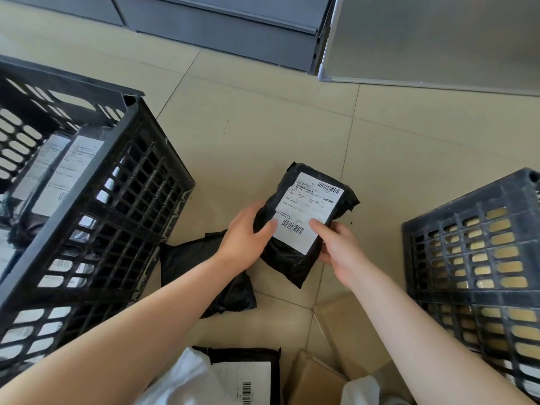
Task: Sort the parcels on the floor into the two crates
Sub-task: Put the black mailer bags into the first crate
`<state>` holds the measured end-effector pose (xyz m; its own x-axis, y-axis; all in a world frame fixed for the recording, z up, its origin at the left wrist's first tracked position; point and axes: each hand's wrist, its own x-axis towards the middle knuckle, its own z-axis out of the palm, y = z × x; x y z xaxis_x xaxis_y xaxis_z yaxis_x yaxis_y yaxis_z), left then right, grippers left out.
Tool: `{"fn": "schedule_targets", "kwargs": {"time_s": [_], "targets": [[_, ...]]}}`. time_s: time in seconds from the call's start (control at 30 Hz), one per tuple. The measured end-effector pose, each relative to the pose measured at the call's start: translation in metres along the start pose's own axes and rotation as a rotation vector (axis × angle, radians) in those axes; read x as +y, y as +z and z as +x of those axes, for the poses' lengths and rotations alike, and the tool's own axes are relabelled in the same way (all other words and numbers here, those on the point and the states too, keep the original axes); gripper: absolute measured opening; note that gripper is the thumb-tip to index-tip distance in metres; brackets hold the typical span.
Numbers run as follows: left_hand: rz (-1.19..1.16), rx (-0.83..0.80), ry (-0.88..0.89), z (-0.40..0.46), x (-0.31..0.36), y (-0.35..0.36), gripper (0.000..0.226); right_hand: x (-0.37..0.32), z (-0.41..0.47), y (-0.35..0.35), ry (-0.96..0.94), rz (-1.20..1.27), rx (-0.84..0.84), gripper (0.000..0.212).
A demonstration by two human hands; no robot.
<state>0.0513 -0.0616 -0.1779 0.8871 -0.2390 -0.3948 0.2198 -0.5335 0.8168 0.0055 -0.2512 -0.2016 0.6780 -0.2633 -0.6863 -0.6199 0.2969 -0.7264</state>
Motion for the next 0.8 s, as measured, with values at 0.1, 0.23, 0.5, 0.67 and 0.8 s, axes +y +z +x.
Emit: {"fn": "schedule_targets", "kwargs": {"time_s": [0.1,0.23,0.5,0.67,0.8], "targets": [[-0.009,-0.048,-0.031,-0.007,0.009,-0.001,0.063,-0.014,-0.009,0.008,-0.037,-0.023,-0.048,0.027],[-0.193,-0.036,-0.174,-0.013,0.011,-0.012,0.068,-0.040,-0.023,0.019,-0.047,0.027,-0.127,0.021],[-0.750,-0.007,-0.283,-0.026,0.021,-0.048,0.043,-0.074,-0.055,0.049,-0.089,0.009,-0.170,0.016],[-0.641,0.222,-0.140,-0.046,0.037,-0.086,0.044,-0.092,-0.067,0.081,-0.153,-0.169,-0.229,0.031],[-0.662,0.309,-0.075,-0.064,0.037,-0.122,0.035,-0.106,-0.080,0.106,-0.216,-0.275,-0.291,0.039]]}}
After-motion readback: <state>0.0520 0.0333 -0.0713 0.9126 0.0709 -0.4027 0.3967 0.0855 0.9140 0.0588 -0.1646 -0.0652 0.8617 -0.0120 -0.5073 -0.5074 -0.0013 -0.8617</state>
